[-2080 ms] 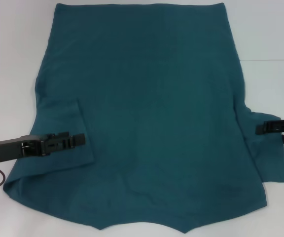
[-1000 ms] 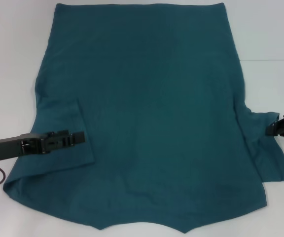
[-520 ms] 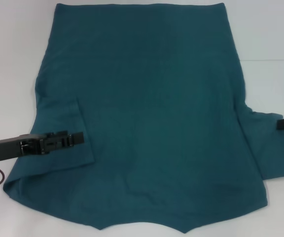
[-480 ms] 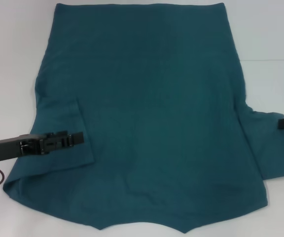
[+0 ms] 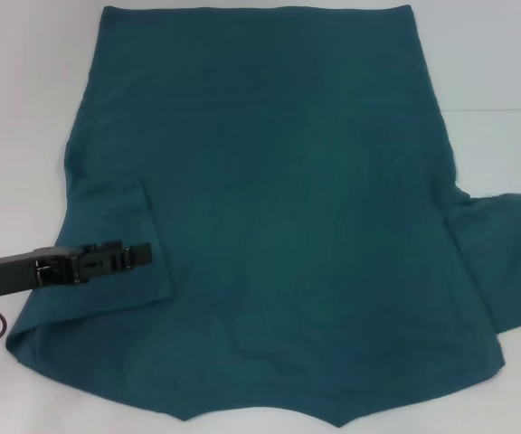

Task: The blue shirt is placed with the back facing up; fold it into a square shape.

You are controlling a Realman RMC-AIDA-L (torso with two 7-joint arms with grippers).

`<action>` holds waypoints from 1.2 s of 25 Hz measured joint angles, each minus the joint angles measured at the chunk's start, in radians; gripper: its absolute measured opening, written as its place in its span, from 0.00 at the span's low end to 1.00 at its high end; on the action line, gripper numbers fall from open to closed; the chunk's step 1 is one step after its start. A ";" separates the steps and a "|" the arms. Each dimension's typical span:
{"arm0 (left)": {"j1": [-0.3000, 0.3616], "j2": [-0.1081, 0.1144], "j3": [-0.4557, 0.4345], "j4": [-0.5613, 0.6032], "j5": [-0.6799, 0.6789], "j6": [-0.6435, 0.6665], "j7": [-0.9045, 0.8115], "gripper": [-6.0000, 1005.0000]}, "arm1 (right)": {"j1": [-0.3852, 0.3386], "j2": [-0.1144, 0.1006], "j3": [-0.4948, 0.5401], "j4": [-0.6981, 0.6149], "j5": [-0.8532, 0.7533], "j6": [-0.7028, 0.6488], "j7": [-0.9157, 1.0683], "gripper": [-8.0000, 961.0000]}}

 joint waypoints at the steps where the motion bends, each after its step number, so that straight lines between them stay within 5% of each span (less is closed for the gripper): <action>1: 0.000 0.000 0.000 0.000 0.000 0.000 0.000 0.78 | 0.003 0.001 0.000 -0.007 -0.013 0.003 0.009 0.03; 17: 0.002 -0.002 0.000 0.000 0.000 -0.001 -0.008 0.78 | 0.037 0.008 0.000 -0.054 -0.034 0.041 0.079 0.04; 30: 0.000 -0.002 0.000 0.002 0.000 -0.003 -0.011 0.78 | 0.113 0.044 -0.010 -0.046 -0.031 -0.149 0.095 0.05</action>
